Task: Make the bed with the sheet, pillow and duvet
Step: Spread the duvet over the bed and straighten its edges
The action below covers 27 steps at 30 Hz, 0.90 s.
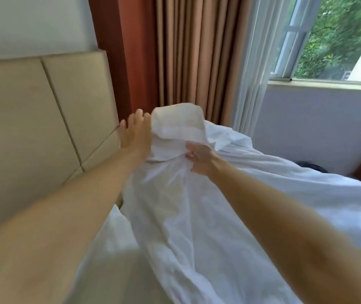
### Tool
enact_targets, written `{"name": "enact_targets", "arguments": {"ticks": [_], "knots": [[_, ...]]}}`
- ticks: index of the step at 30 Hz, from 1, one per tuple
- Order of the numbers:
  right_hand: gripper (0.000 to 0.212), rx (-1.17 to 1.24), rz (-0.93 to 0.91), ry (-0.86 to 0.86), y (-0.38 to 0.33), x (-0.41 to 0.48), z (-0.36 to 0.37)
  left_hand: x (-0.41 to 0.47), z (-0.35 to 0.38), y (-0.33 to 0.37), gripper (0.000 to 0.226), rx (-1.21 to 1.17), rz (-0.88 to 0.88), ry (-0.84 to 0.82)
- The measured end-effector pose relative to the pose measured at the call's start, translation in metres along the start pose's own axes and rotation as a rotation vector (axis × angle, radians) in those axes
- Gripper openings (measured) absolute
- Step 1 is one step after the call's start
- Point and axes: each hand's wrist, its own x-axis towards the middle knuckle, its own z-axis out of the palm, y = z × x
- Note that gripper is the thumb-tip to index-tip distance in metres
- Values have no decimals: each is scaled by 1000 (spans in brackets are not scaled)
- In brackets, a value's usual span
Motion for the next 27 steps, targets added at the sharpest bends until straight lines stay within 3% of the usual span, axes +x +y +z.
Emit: {"name": "enact_targets", "arguments": {"ticks": [2,4,10,13,15,17,20,21,24,27], "knots": [[34,-55,22,-26,31,29,-12,-18,35,-5,76,-120,-180,-350],[44,-149,63,1,66,48,-27,-51,70,-9,81,-147,-201,-514],[47,-434,272,1,158,51,-75,-162,125,-13,63,-203,-367,-954],[35,-713,335,-25,188,21,-96,-214,129,-3,52,-369,-396,-1137],[19,-815,377,-40,207,-7,-104,-249,120,13,58,-494,-383,-1263],[50,-885,416,-22,225,-29,-109,-282,107,30,63,-614,-423,-1333],[119,-823,478,-52,259,-49,-128,-326,84,45,65,-934,-571,-1512],[129,-808,518,-60,256,-67,-124,-338,76,47,66,-986,-582,-1577],[118,-818,598,-127,245,-111,-115,-356,56,48,76,-1039,-474,-1688],[80,-839,642,-85,249,-135,-118,-361,39,48,91,-896,-265,-1747]]}}
